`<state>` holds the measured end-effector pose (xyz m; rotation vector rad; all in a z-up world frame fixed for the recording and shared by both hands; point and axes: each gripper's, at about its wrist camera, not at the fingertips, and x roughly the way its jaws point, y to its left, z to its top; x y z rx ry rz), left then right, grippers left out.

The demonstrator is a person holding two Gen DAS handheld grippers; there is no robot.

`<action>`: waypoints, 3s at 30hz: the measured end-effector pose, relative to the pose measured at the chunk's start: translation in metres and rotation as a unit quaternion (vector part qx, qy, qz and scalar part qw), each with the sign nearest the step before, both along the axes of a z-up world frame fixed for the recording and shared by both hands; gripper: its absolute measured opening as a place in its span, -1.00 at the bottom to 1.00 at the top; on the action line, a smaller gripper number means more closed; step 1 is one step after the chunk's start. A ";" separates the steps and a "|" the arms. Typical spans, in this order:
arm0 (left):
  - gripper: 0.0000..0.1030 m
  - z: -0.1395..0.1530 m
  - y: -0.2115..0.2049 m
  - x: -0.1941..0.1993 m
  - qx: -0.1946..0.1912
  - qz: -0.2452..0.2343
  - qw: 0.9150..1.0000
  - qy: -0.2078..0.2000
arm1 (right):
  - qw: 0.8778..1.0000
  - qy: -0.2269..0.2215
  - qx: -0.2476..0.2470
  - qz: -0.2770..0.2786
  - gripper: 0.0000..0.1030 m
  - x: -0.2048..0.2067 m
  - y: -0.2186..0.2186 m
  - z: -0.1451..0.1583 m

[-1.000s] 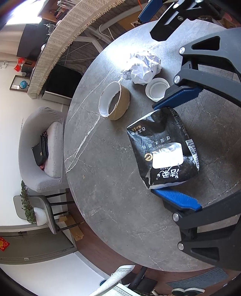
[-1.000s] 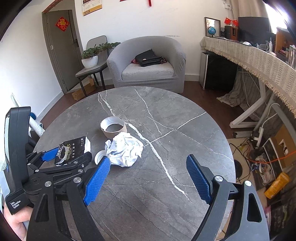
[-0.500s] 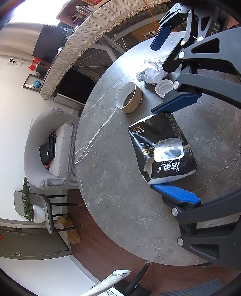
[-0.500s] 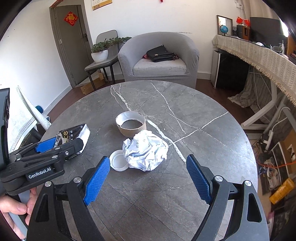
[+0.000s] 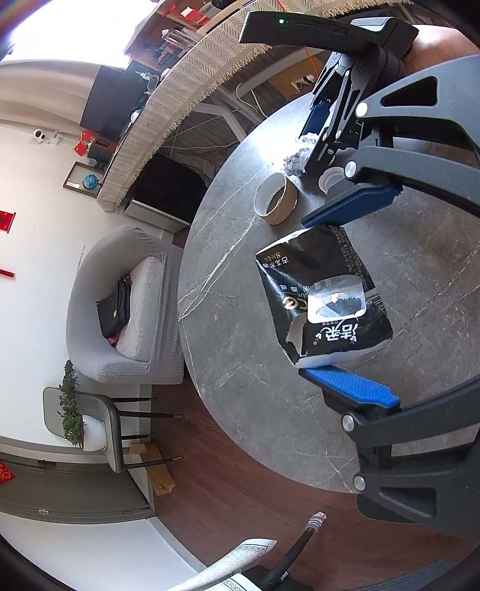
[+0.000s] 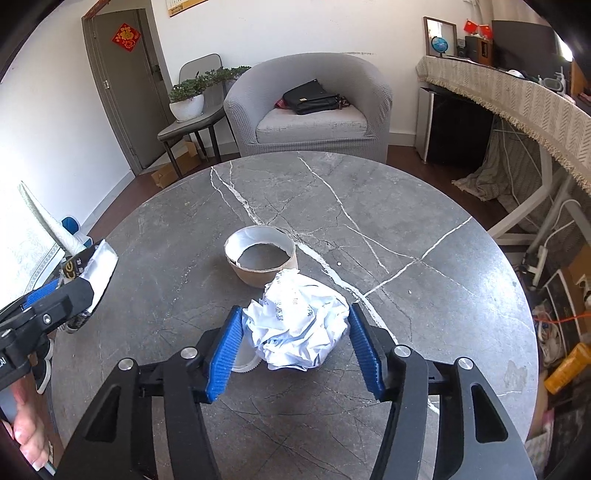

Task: Collect trash
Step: 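Grasp the crumpled white foil ball with the right tool, then carry the snack bag and foil ball toward the green bin, then hold the snack bag and foil ball over the green bin opening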

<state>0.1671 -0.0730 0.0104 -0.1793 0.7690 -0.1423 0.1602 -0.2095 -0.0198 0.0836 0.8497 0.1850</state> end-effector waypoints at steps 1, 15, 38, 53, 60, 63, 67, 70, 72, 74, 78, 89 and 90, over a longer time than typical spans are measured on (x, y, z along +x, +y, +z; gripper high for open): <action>0.46 0.001 0.003 -0.001 -0.001 0.001 1.000 -0.001 | 1.000 0.001 0.002 -0.004 0.09 0.001 0.000 0.000; 0.46 0.013 0.058 -0.016 -0.004 0.023 1.000 -0.007 | 0.999 -0.044 0.001 0.026 0.08 -0.015 0.041 0.045; 0.47 -0.012 0.218 -0.055 0.056 0.102 0.993 0.034 | 0.984 -0.062 0.018 0.166 0.08 -0.038 0.173 0.071; 0.47 -0.118 0.258 -0.058 0.055 0.058 0.979 0.189 | 0.968 -0.046 -0.003 0.247 0.08 -0.048 0.269 0.056; 0.48 -0.156 0.266 -0.063 0.059 0.054 0.964 0.253 | 0.962 -0.035 -0.017 0.269 0.08 -0.057 0.301 0.043; 0.52 -0.164 0.269 -0.064 0.049 0.049 0.959 0.273 | 0.961 -0.031 -0.021 0.276 0.08 -0.058 0.311 0.039; 0.56 -0.164 0.272 -0.067 0.048 0.045 0.959 0.276 | 0.959 -0.027 -0.022 0.282 0.08 -0.056 0.321 0.035; 0.57 -0.162 0.277 -0.068 0.046 0.050 0.959 0.274 | 0.958 -0.027 -0.022 0.285 0.08 -0.054 0.326 0.033; 0.58 -0.161 0.281 -0.068 0.041 0.054 0.960 0.274 | 0.958 -0.025 -0.022 0.286 0.08 -0.054 0.329 0.031; 0.61 -0.160 0.285 -0.069 0.035 0.055 0.960 0.273 | 0.957 -0.024 -0.023 0.287 0.08 -0.054 0.332 0.030; 0.63 -0.158 0.290 -0.071 0.029 0.054 0.961 0.269 | 0.957 -0.023 -0.024 0.287 0.08 -0.053 0.339 0.029; 0.43 -0.098 0.329 -0.089 0.001 0.122 0.978 0.167 | 0.953 -0.007 -0.036 0.299 0.08 -0.052 0.361 0.013; 0.37 -0.090 0.332 -0.091 -0.003 0.129 0.980 0.154 | 0.953 -0.003 -0.039 0.300 0.08 -0.053 0.363 0.009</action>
